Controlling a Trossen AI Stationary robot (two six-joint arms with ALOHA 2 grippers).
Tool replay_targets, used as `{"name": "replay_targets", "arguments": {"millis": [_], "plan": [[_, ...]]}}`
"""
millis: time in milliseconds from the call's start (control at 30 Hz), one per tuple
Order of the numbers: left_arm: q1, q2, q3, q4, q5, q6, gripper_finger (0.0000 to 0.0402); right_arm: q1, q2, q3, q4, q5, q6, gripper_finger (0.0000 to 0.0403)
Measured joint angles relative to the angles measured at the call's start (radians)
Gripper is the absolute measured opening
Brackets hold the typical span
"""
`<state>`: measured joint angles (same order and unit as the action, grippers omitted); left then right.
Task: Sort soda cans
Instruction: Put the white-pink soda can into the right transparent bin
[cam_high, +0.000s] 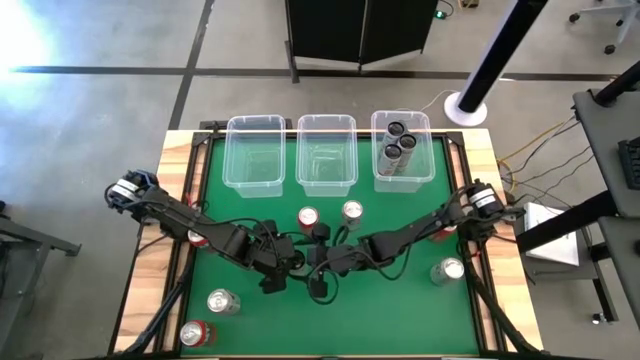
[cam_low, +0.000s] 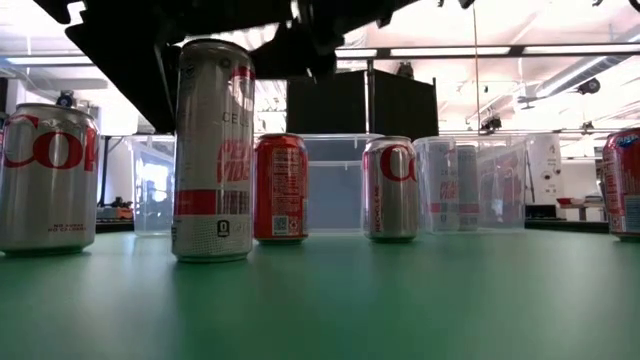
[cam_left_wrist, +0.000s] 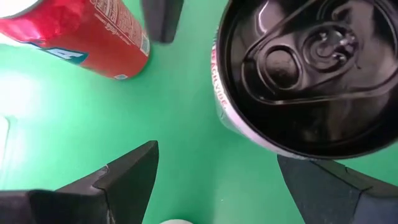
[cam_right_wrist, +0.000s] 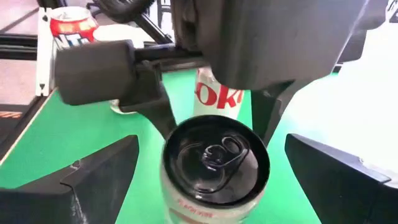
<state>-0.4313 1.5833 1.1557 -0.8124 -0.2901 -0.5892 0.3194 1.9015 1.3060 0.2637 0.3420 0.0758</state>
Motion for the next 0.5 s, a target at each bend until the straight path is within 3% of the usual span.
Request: {"name": "replay_targets", "arguments": {"millis": [233, 500], "plan": [[-0.001, 0.0, 0.0, 0.0, -0.014, 0.004, 0.0311, -0.011, 0.03, 0.01, 0.003, -0.001, 0.04, 0.0391], [-0.001, 0.0, 0.0, 0.0, -0.019, 0.011, 0.0311, -0.013, 0.047, 0.017, 0.015, 0.004, 0.046, 0.0329]]}}
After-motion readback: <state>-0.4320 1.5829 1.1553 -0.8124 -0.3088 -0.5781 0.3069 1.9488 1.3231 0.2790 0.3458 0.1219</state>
